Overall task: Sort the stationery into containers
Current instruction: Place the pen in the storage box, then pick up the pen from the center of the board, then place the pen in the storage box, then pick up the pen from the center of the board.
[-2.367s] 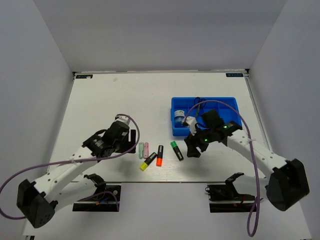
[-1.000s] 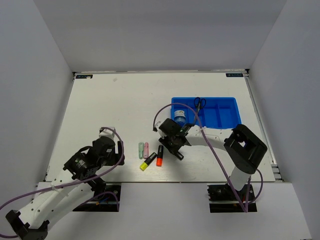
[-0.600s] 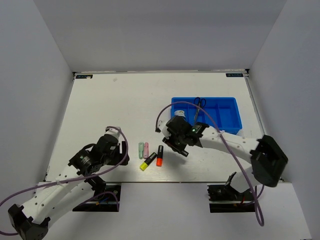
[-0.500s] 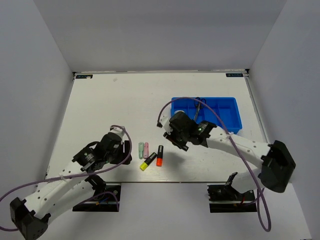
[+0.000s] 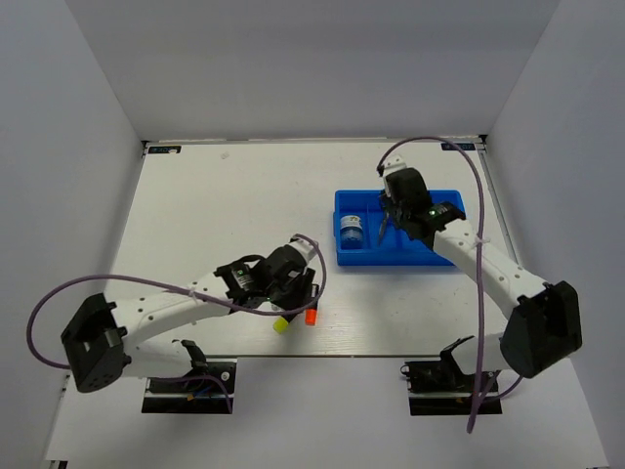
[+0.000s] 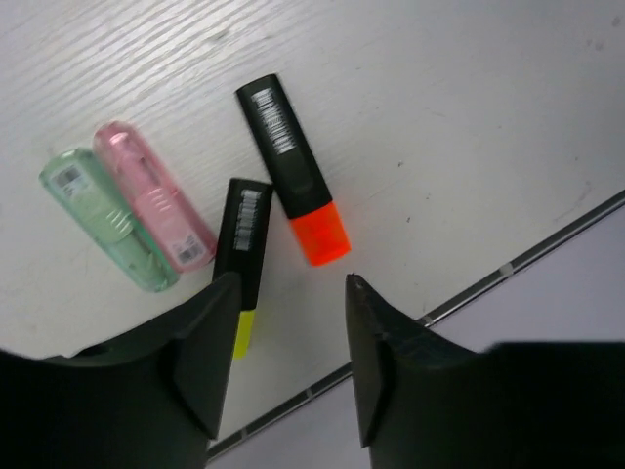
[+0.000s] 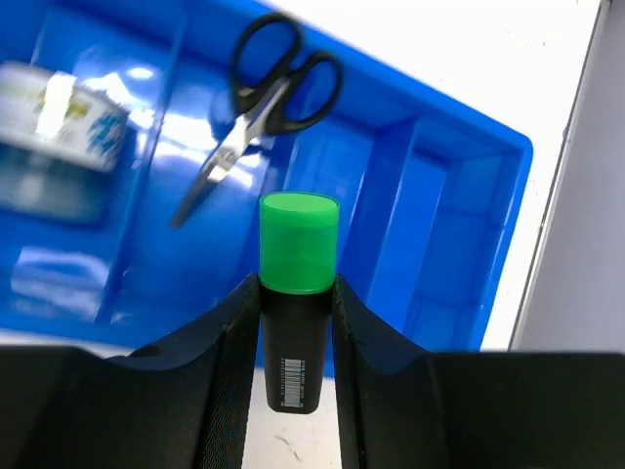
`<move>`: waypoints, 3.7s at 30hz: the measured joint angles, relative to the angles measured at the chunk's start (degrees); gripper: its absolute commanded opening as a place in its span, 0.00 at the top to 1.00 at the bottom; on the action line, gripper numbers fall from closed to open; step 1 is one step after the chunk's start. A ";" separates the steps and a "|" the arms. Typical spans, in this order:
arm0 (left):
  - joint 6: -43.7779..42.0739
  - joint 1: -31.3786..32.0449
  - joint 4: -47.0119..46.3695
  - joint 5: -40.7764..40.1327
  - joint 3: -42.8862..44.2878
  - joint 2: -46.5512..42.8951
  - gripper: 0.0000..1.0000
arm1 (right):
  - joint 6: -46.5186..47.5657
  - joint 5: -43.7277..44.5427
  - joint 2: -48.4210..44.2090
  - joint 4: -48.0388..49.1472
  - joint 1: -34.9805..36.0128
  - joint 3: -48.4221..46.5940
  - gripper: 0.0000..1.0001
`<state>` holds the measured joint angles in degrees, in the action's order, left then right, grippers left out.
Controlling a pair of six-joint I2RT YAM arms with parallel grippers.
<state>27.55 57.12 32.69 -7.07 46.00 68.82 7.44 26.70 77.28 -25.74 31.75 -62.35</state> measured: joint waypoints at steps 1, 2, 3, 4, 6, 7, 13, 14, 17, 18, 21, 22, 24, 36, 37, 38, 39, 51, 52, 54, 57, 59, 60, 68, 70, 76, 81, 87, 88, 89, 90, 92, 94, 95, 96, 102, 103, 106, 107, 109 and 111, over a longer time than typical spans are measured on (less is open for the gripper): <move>-0.20 0.46 -1.20 0.00 0.59 1.75 0.35 | -0.44 -0.15 1.09 -0.04 -1.31 -1.07 1.00; -0.35 0.94 -2.16 -0.09 1.18 3.50 0.33 | -1.07 -0.42 2.64 0.07 -2.60 -2.43 1.00; -0.31 1.40 -3.17 -0.33 1.81 5.27 0.31 | -1.55 -0.96 4.26 0.24 -3.67 -3.76 1.00; -0.33 1.86 -4.17 -0.61 2.40 7.08 0.28 | -2.05 -1.66 5.81 0.26 -4.61 -4.81 1.00; -0.37 2.64 -5.81 -1.18 3.41 10.23 0.28 | -2.86 -3.21 8.68 0.55 -6.19 -6.03 1.00; -0.31 2.91 -6.47 -1.42 3.80 11.47 0.28 | -3.02 -3.67 9.88 0.61 -6.71 -6.29 1.00; 0.11 3.39 -9.79 -2.62 5.46 17.03 0.28 | -4.33 -5.55 17.51 -0.02 -9.73 -9.27 0.99; 0.15 3.39 -10.25 -2.71 5.86 17.88 0.28 | -4.48 -5.77 18.03 -0.17 -10.38 -9.38 0.92; 0.22 3.39 -10.95 -2.95 7.39 20.39 0.28 | -4.74 -6.34 18.56 -0.74 -12.04 -9.46 0.55; 0.22 3.41 -10.93 -3.04 7.96 21.20 0.28 | -4.90 -6.62 18.56 -0.96 -12.61 -9.53 0.40; 0.17 3.43 -10.86 -3.50 9.62 23.65 0.28 | -5.55 -7.69 18.58 -1.40 -13.88 -9.90 0.31; 0.15 3.43 -10.56 -3.85 10.23 24.48 0.28 | -5.60 -8.13 18.58 -1.40 -14.12 -9.97 0.28; 0.15 3.45 -9.94 -4.63 11.45 26.03 0.28 | -5.77 -9.11 18.58 -1.46 -14.73 -10.23 0.24; 1.79 3.43 -4.81 -11.65 12.59 27.63 0.34 | -7.37 -15.82 16.55 -3.06 -17.55 -9.79 0.21; 2.10 3.37 -4.44 -11.87 12.81 27.98 0.34 | -7.56 -16.44 15.87 -3.23 -17.86 -9.68 0.21; 2.34 3.37 -4.22 -12.00 13.09 28.55 0.35 | -7.78 -16.85 15.10 -3.26 -18.12 -9.49 0.21; 2.58 3.32 -4.20 -12.02 13.31 29.29 0.35 | -8.04 -17.42 14.27 -3.39 -18.40 -9.25 0.21; 7.43 3.65 -4.63 -12.02 14.69 32.65 0.89 | -10.34 -23.52 4.24 -5.01 -22.60 -5.68 0.21; 7.54 3.85 -4.35 -12.07 14.93 32.81 0.96 | -10.45 -23.93 3.58 -5.09 -22.95 -5.22 0.21; 7.61 3.91 -3.85 -12.07 15.26 32.98 1.00 | -10.64 -25.22 1.90 -5.79 -23.63 -4.17 0.12; 6.71 4.15 -2.54 -11.58 16.00 32.98 1.00 | -10.91 -26.51 -1.05 -6.51 -24.55 -2.60 0.09; 5.44 4.68 -0.48 -11.06 17.77 32.94 1.00 | -10.78 -26.71 -3.52 -6.88 -25.03 -1.33 0.09; 4.50 5.03 0.76 -10.60 19.56 32.87 1.00 | -10.73 -26.58 -4.85 -6.95 -25.22 -0.50 0.13; -1.84 4.87 0.20 -4.74 40.19 32.22 1.00 | -11.28 -22.27 -15.89 -6.78 -29.00 6.38 1.00; -2.01 3.43 -1.90 -2.36 43.78 33.00 1.00 | -12.00 -21.59 -17.66 -6.75 -29.97 7.41 1.00; 1.03 -1.11 -13.09 4.09 57.68 46.31 1.00 | -14.49 -20.41 -22.49 -5.03 -32.50 10.27 1.00; 5.92 -3.19 -21.18 7.93 64.65 58.97 1.00 | -15.93 -20.20 -26.71 -3.91 -33.94 13.49 1.00; 10.10 -4.46 -26.32 9.09 67.65 66.51 1.00 | -16.39 -20.31 -27.65 -3.06 -34.84 15.43 1.00; 10.86 -4.59 -27.45 9.07 67.71 66.84 1.00 | -16.48 -20.44 -27.65 -2.95 -34.95 15.43 1.00; 11.56 -4.74 -28.46 9.07 67.78 67.04 1.00 | -16.50 -20.50 -27.67 -2.78 -35.06 15.43 1.00; 12.35 -4.85 -29.14 9.05 68.11 67.28 1.00 | -16.52 -20.59 -27.67 -2.69 -35.10 15.43 1.00; 13.68 -5.05 -31.10 8.92 69.33 67.91 1.00 | -16.52 -20.70 -27.67 -2.69 -35.21 15.45 1.00; 15.06 -5.20 -32.81 8.74 70.66 68.74 0.95 | -16.52 -20.79 -27.67 -2.62 -35.41 15.50 1.00; 15.61 -5.27 -33.42 8.59 71.06 69.09 0.86 | -16.50 -20.81 -27.67 -2.56 -35.56 15.58 1.00; 16.13 -5.31 -34.01 8.46 71.47 69.46 0.83 | -16.52 -20.83 -27.67 -2.54 -35.71 15.69 1.00; 17.97 -5.42 -34.40 7.89 73.68 72.17 0.47 | -16.55 -21.11 -27.67 -2.47 -36.72 16.11 0.97; 18.03 -5.42 -34.29 7.87 73.68 72.50 0.45 | -16.57 -21.22 -27.67 -2.45 -36.94 16.11 0.89; 18.27 -5.42 -33.51 7.85 73.68 72.96 0.40 | -17.00 -21.57 -27.67 -2.43 -37.46 16.13 0.75; 18.14 -5.44 -33.20 7.89 73.72 72.96 0.40 | -17.22 -21.79 -27.69 -2.43 -37.64 16.13 0.70; 17.99 -5.64 -32.70 8.00 74.01 72.96 0.50 | -17.22 -22.38 -27.67 -2.40 -37.90 16.20 0.70; 17.66 -5.64 -32.41 8.33 74.29 72.85 0.77 | -17.05 -22.91 -27.67 -2.38 -38.14 16.37 0.82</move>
<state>45.21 51.48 0.27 1.26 120.29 141.67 -9.61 3.79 49.60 -28.12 -6.39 -45.98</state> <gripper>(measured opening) 0.439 0.256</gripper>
